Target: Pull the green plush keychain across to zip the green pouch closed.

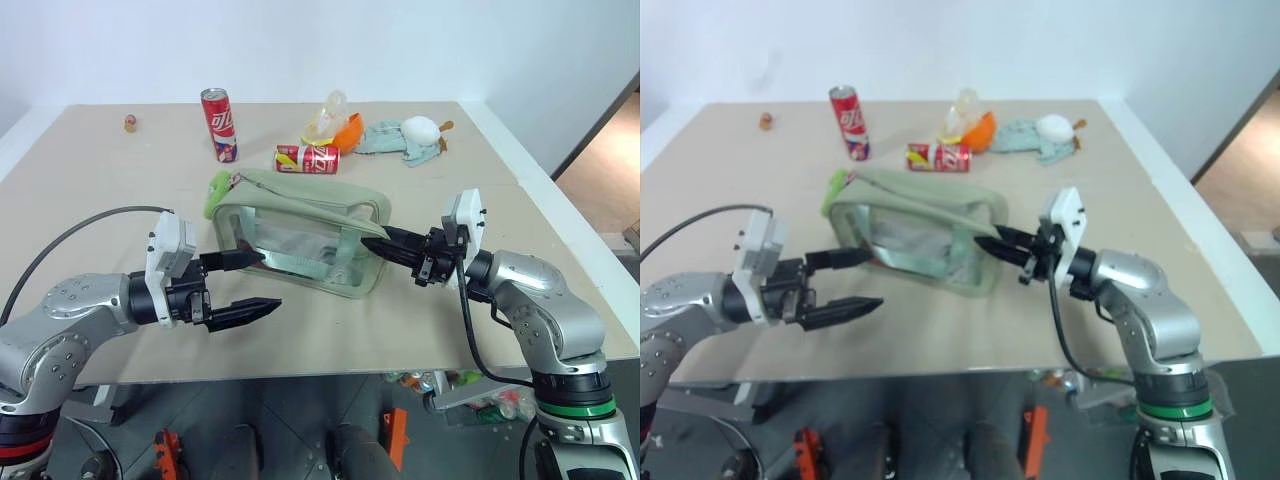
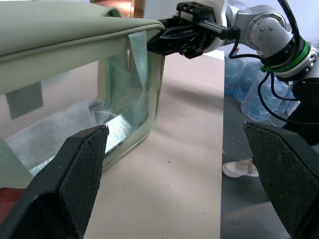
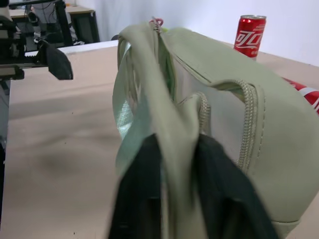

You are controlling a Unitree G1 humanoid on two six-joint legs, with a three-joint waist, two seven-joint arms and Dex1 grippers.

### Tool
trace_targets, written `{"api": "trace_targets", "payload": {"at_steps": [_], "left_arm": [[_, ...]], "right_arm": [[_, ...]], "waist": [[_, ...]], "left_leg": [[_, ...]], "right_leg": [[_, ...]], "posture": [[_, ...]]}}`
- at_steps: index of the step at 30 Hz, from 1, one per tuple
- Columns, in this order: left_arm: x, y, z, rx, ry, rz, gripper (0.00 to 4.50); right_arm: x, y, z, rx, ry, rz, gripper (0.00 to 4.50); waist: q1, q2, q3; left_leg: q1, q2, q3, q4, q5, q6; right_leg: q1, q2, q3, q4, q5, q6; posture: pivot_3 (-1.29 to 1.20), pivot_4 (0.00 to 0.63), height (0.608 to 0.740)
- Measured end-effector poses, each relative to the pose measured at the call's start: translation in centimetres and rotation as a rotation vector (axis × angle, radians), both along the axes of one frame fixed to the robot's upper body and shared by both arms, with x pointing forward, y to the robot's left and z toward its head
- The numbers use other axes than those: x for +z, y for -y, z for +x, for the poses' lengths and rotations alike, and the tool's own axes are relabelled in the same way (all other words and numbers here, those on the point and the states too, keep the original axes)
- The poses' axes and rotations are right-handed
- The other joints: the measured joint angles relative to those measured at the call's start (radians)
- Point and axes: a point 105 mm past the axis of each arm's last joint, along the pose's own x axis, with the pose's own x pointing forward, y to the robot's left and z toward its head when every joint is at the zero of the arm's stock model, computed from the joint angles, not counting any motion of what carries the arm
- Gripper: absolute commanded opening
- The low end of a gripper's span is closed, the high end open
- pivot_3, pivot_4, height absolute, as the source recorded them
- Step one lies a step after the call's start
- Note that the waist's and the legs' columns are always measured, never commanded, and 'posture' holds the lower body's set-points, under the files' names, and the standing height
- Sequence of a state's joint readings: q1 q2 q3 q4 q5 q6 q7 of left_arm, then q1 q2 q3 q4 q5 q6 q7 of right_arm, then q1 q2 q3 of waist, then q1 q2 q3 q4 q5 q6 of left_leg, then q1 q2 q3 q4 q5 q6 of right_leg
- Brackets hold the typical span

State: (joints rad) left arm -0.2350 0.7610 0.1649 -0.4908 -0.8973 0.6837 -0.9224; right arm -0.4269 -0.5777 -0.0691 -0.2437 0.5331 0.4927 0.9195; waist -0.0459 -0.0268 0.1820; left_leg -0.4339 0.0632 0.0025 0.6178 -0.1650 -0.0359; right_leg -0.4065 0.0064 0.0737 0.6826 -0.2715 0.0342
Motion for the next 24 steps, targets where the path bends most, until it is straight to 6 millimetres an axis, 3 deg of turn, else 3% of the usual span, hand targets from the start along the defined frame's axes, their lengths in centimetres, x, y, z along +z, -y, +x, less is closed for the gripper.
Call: {"api": "trace_targets", "payload": {"at_steps": [8, 12, 17, 19, 24], "left_arm": [[0.2, 0.2, 0.1, -0.001, 0.038, 0.009, 4.50], [0.3, 0.1, 0.2, 0.000, 0.045, 0.010, 4.50], [1.4, -0.5, 0.4, 0.036, 0.063, -0.016, 4.50], [2.1, -1.1, 0.3, 0.055, 0.044, -0.047, 4.50], [4.7, -5.8, 1.1, 0.232, 0.024, -0.099, 4.50]], "right_arm": [[0.2, 0.2, -0.7, 0.127, 0.041, -0.063, 0.02], [1.5, 1.4, -0.2, 0.195, 0.080, -0.120, 0.02], [1.7, 2.7, 0.7, 0.216, 0.094, -0.156, 0.02], [1.5, 2.8, 0.7, 0.221, 0.096, -0.161, 0.02], [1.2, 2.7, 0.8, 0.219, 0.113, -0.169, 0.02]], "waist": [[0.000, 0.000, 0.000], [0.000, 0.000, 0.000], [0.000, 0.000, 0.000], [0.000, 0.000, 0.000], [-0.002, 0.000, 0.000]], "left_leg": [[0.000, 0.000, 0.000, 0.000, 0.000, 0.000], [0.000, 0.000, 0.000, 0.000, 0.000, 0.000], [0.000, 0.000, 0.000, 0.000, 0.000, 0.000], [0.000, 0.000, 0.000, 0.000, 0.000, 0.000], [0.002, 0.001, 0.000, 0.000, 0.000, 0.000]], "right_leg": [[0.000, 0.000, 0.000, 0.000, 0.000, 0.000], [0.000, 0.000, 0.000, 0.000, 0.000, 0.000], [0.000, 0.000, 0.000, 0.000, 0.000, 0.000], [0.000, 0.000, 0.000, 0.000, 0.000, 0.000], [0.001, 0.001, 0.000, 0.000, 0.000, -0.001]], "posture": [[0.00, 0.150, 0.740], [0.00, 0.150, 0.740], [0.00, 0.150, 0.740], [0.00, 0.150, 0.740], [0.00, 0.150, 0.740]]}}
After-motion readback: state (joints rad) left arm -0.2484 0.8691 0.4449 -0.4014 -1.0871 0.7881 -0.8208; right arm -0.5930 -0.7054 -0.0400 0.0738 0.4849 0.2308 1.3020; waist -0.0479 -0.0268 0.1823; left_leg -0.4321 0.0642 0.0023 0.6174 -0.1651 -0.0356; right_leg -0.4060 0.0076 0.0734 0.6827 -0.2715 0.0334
